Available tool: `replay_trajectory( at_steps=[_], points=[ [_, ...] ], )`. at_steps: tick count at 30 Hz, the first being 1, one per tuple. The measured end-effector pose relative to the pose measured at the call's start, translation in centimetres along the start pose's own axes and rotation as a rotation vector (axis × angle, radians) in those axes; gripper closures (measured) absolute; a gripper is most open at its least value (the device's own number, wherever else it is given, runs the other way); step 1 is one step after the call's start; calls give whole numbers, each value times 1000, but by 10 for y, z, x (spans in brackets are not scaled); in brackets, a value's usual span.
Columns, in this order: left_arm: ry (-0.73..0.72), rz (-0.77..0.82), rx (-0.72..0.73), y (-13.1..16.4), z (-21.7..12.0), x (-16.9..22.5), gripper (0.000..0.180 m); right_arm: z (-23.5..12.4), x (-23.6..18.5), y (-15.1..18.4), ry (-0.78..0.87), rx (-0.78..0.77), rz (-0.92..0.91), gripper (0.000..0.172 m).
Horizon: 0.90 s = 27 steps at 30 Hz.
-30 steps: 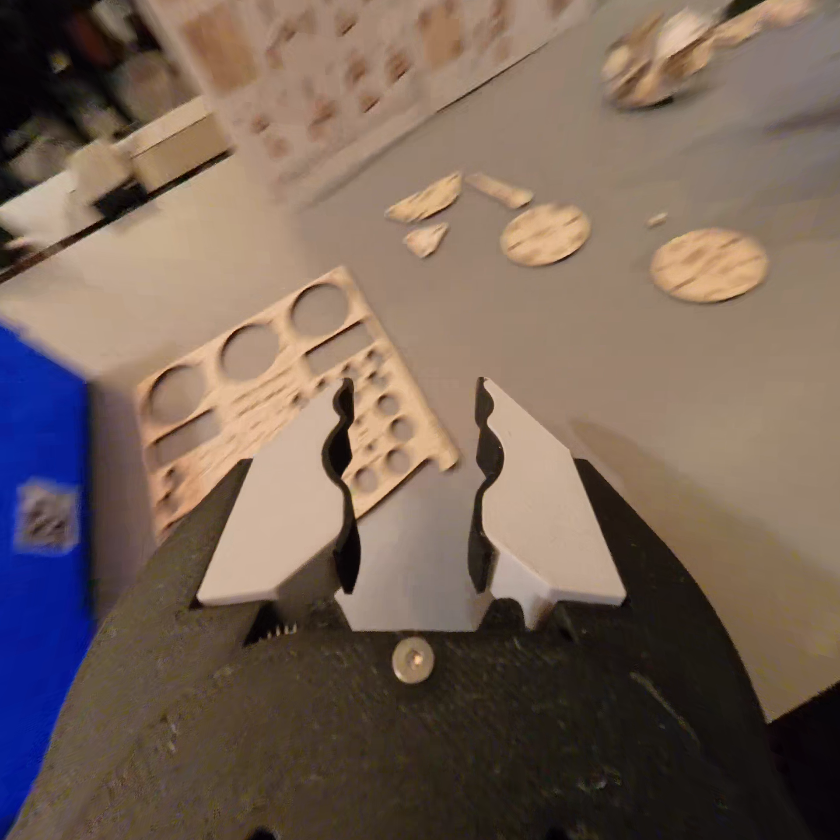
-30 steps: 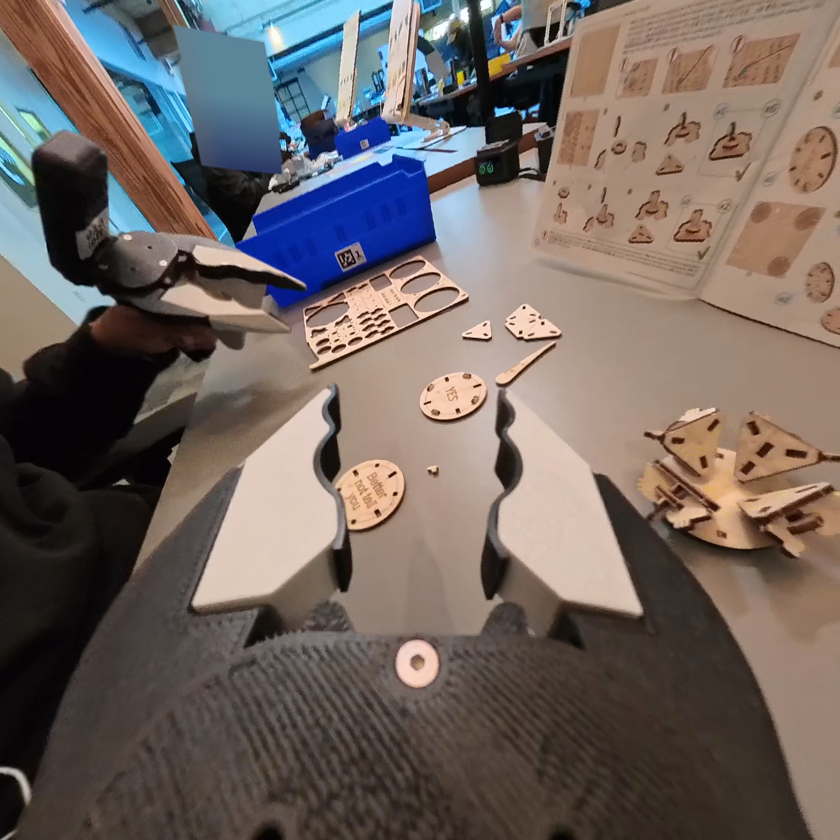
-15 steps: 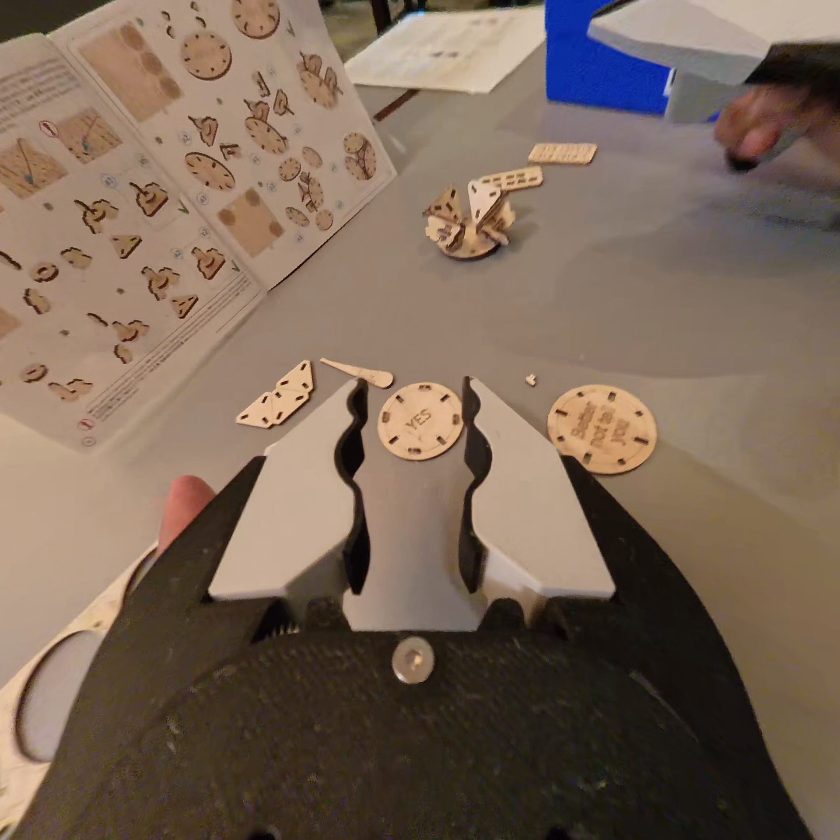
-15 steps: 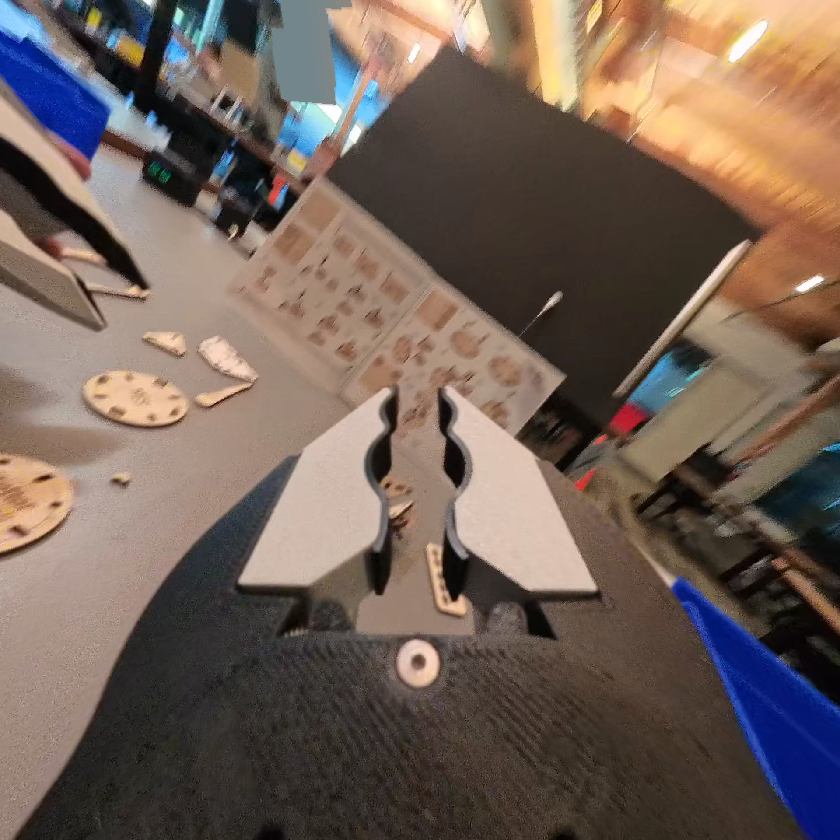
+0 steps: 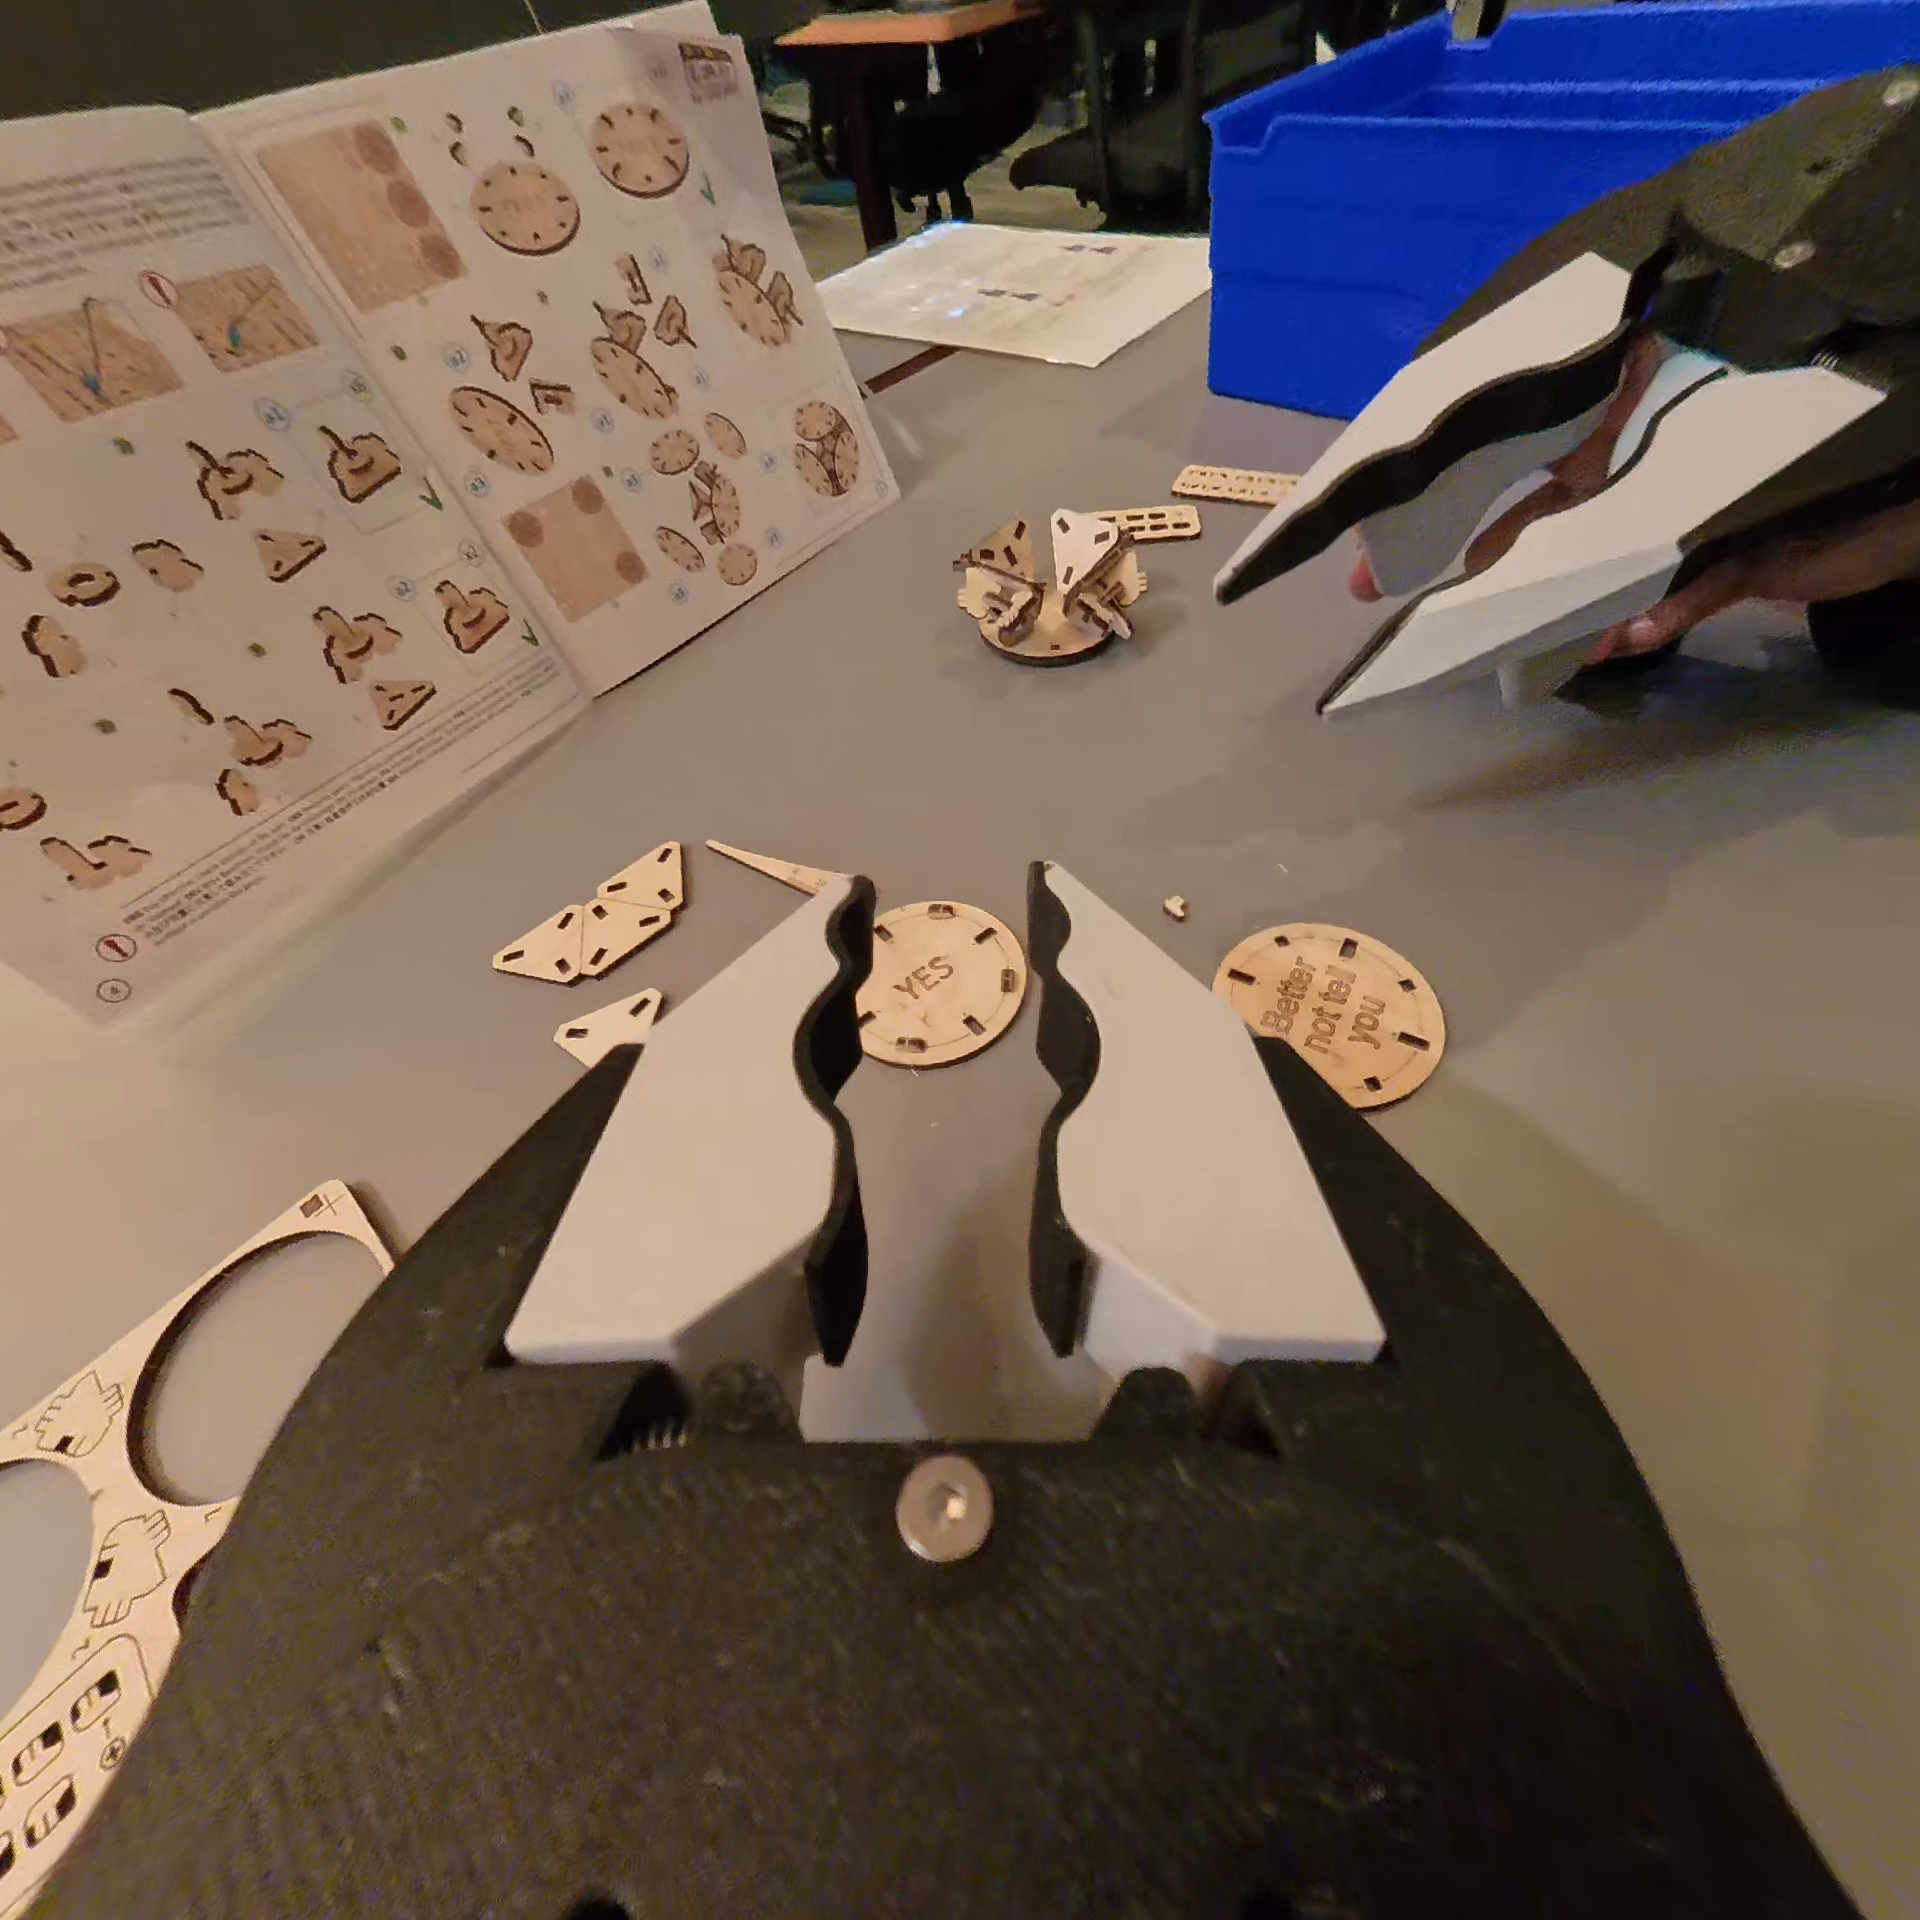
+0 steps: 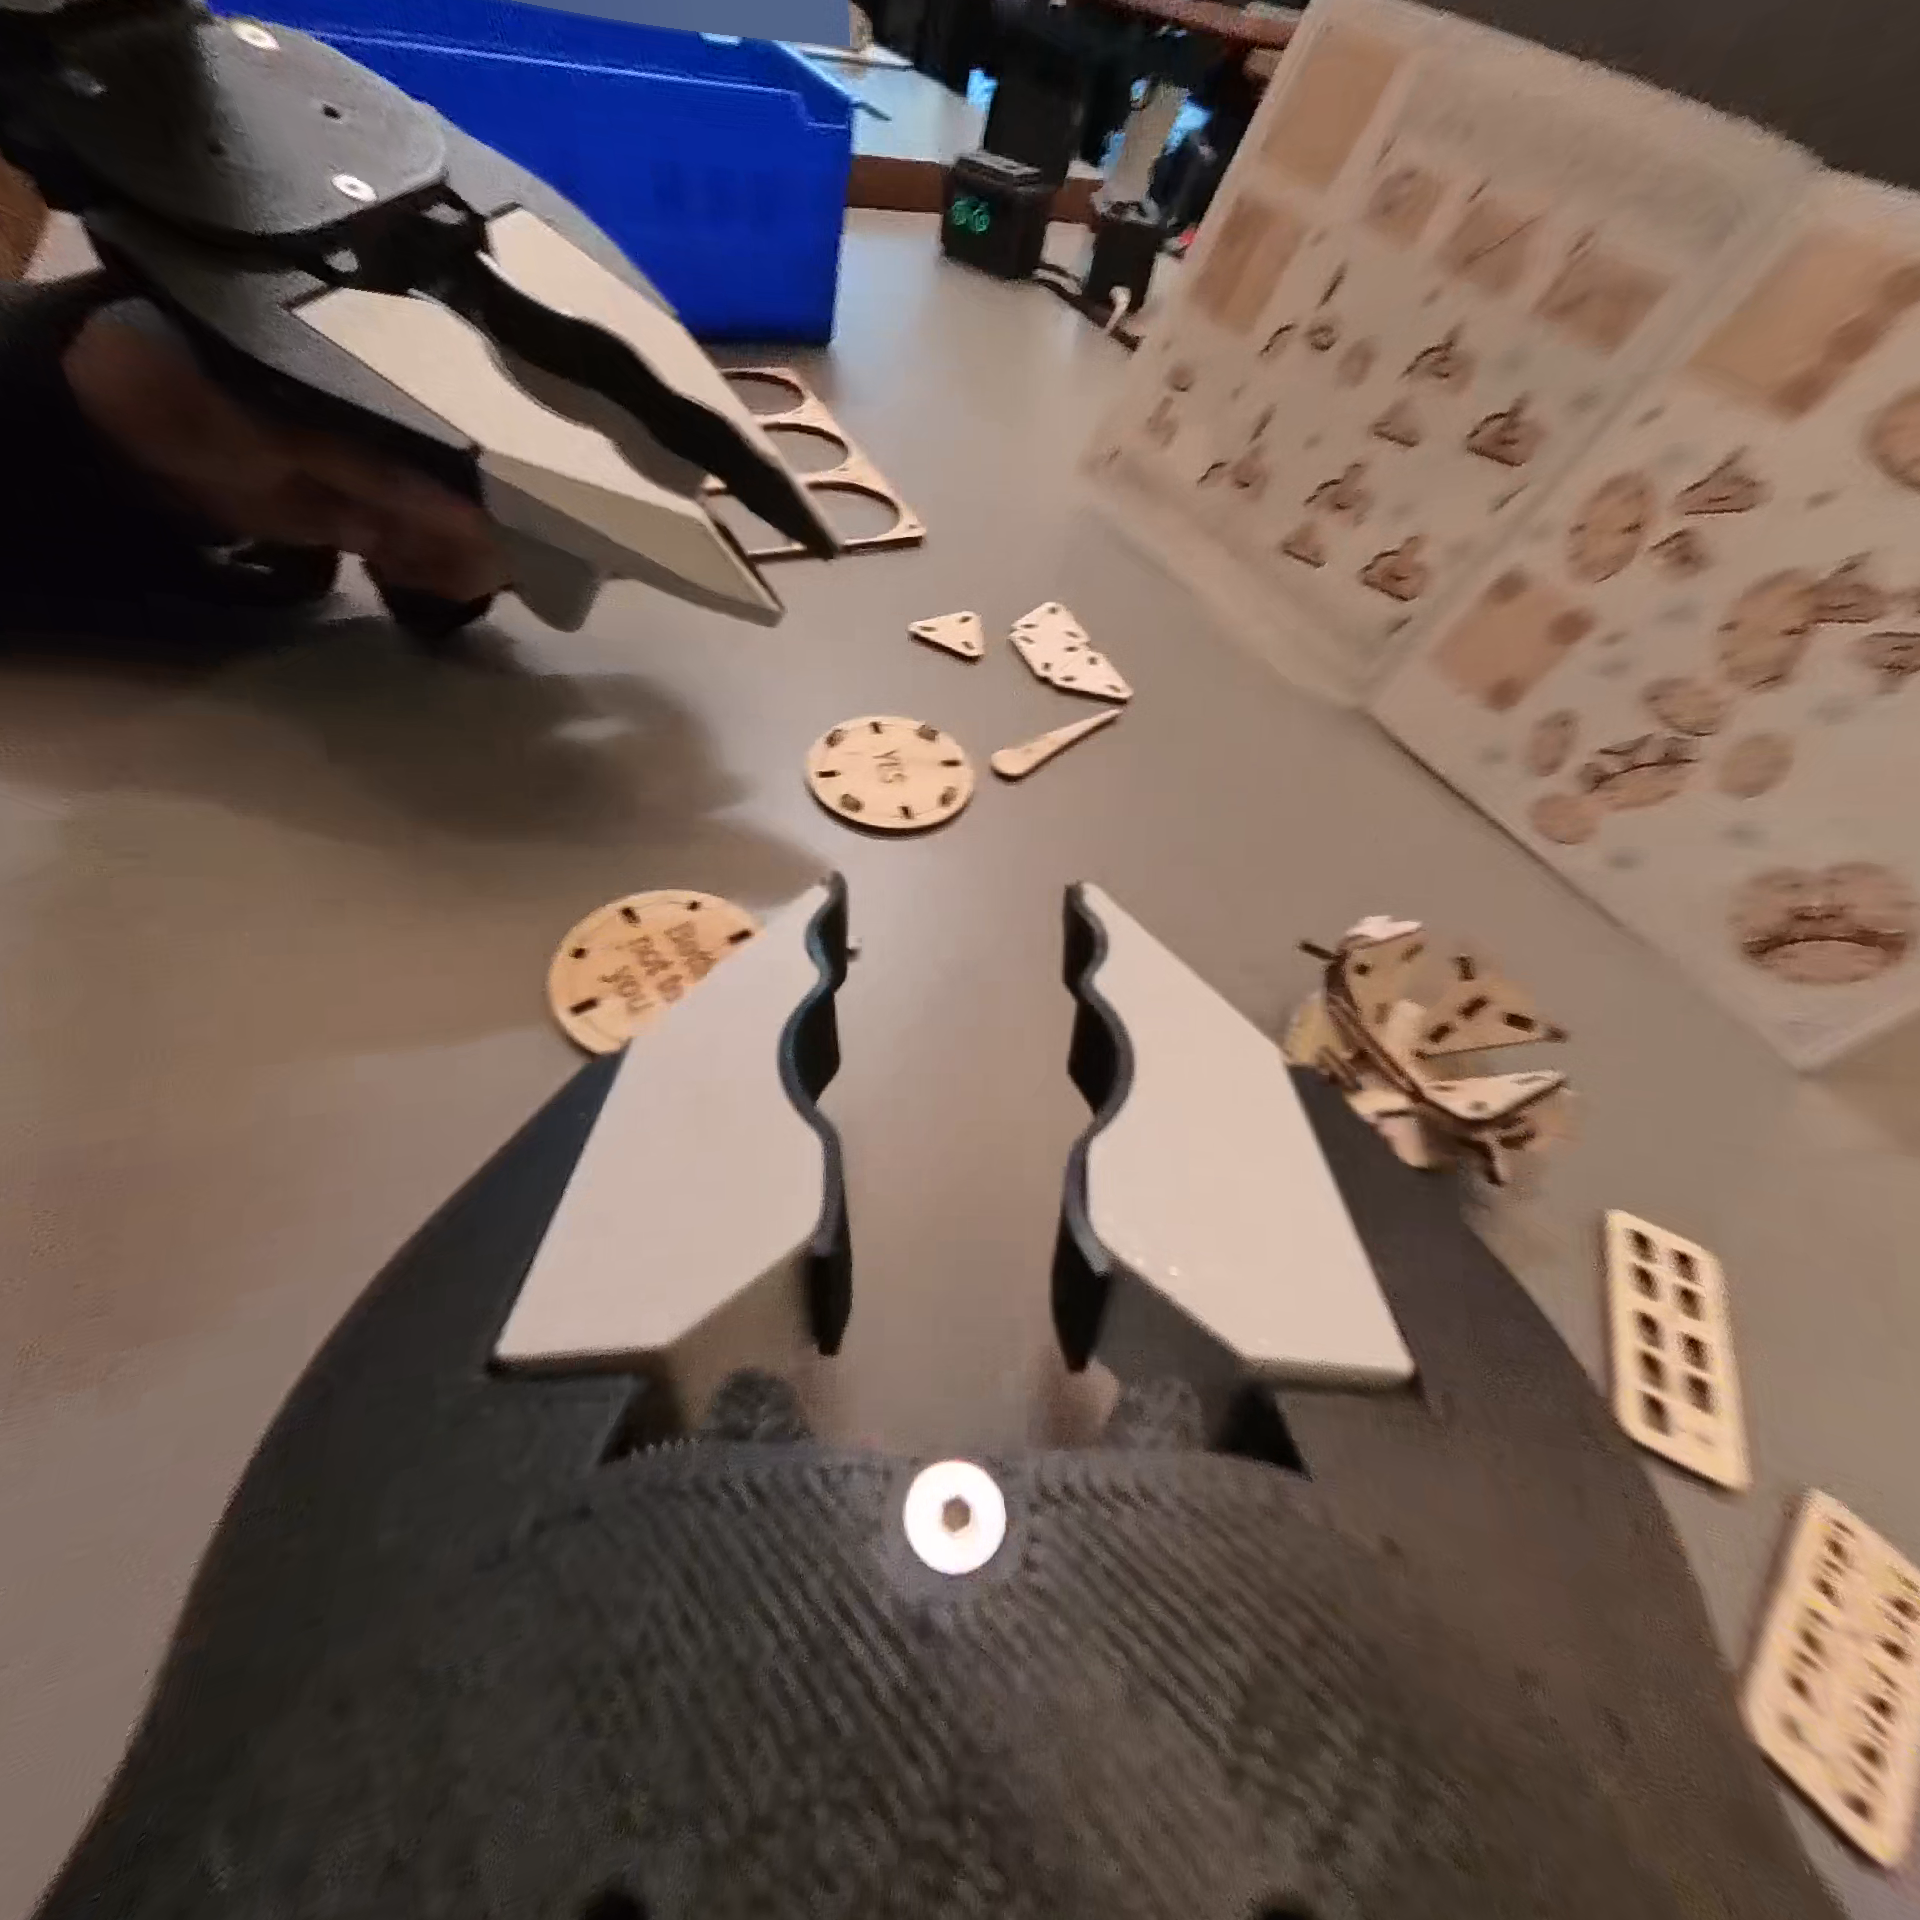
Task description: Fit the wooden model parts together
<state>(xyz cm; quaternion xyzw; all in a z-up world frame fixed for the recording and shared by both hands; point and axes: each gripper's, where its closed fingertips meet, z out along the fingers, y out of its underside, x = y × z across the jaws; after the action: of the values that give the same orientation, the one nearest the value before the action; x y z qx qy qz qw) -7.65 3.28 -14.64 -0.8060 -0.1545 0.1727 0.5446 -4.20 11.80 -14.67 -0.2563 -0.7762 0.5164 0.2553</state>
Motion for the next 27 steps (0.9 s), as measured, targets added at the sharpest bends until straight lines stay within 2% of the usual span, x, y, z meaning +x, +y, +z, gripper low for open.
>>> replay_trajectory(
  at_steps=[5, 8, 10, 11, 12, 18, 24, 27],
  points=[
    [52, 33, -123, 15, 13, 10, 151, 13, -5, 0, -126, -27, 168, 143],
    [93, 10, -191, 24, 18, 13, 149, 34, -12, 20, -234, -201, 252, 146],
    [96, -10, -180, 23, 18, 11, 151, 46, -24, 34, -308, -319, 193, 151],
    [89, -19, -165, 21, 17, 9, 153, 50, -26, 36, -310, -334, 138, 161],
    [82, -27, -150, 18, 17, 8, 153, 54, -25, 34, -295, -324, 91, 165],
    [69, 12, -178, 20, 25, 16, 154, 49, -23, 24, -275, -255, 87, 160],
    [57, 101, -221, 26, 28, 24, 154, 51, -27, 38, -310, -344, 136, 157],
    [67, 69, -207, 24, 27, 22, 154, 53, -27, 42, -302, -367, 126, 167]
  ],
)
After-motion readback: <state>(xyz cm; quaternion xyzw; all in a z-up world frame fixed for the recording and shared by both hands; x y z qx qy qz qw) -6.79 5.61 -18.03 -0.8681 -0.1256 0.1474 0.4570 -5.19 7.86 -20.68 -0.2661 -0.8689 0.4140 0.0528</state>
